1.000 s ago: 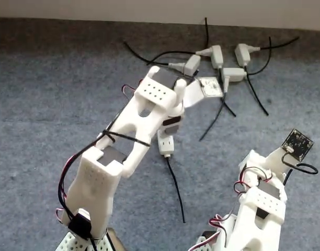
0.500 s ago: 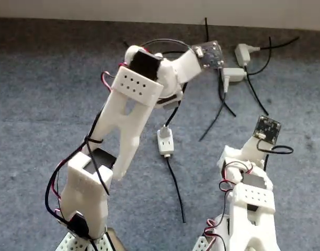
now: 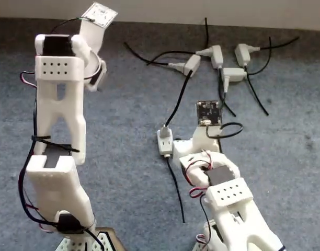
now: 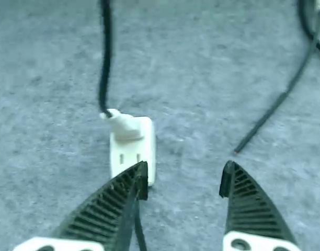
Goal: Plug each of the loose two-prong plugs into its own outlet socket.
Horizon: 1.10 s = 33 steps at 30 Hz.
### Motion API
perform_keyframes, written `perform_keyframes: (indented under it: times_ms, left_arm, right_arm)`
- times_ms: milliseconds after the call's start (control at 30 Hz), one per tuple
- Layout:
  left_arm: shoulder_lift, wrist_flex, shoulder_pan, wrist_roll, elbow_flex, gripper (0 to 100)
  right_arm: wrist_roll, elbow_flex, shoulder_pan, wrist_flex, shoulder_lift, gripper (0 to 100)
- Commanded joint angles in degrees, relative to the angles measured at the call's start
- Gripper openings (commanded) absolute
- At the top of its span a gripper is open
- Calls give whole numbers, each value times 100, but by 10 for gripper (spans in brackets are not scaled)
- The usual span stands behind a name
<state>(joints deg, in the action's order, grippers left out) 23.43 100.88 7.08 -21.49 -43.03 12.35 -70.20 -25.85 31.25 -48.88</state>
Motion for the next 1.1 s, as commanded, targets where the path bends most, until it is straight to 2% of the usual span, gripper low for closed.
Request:
perform_keyframes:
  times_ms: [0,133,433,833,1067]
  left_arm:
    - [-251,0,374,308,734,186]
    - [-251,-202,655,686,1543,186]
    - [-259,-1415,848,932,2932,186]
    - [-259,-1670,760,1143,3582,186]
    - [-259,-1881,787,1380,3802,186]
  right_arm:
    - [62,224,-655,-303,-57,230]
    - [62,119,-1103,-585,171,230]
    - [35,629,-1103,-1147,2352,230]
    - [44,1833,-760,-1138,4031,221]
    - [18,2607,-268,-435,4488,21]
